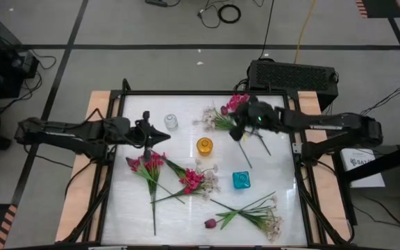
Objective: Sort flowers into vase by color
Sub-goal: Put the top pink flowers into the transparent vase
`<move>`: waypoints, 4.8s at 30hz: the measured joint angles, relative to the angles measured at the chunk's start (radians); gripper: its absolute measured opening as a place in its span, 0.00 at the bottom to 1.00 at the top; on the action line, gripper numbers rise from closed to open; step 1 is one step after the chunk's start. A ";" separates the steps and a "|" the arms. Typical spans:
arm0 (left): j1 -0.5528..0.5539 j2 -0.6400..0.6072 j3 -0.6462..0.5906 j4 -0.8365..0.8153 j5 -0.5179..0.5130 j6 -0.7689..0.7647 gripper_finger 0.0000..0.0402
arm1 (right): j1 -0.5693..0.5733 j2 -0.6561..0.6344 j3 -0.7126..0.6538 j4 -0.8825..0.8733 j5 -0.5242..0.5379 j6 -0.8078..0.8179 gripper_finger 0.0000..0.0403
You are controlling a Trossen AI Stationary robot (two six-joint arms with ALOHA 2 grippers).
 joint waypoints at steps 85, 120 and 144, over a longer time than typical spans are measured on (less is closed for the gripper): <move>-0.007 0.138 0.002 0.305 -0.005 -0.036 0.05 | -0.083 -0.134 -0.072 0.407 -0.268 0.157 0.01; -0.050 0.485 0.002 0.893 0.069 -0.182 0.68 | 0.257 0.196 -0.073 1.318 -0.206 0.111 0.03; -0.031 0.620 0.003 0.999 0.074 -0.152 0.60 | 0.279 0.196 -0.073 1.394 -0.174 0.019 0.03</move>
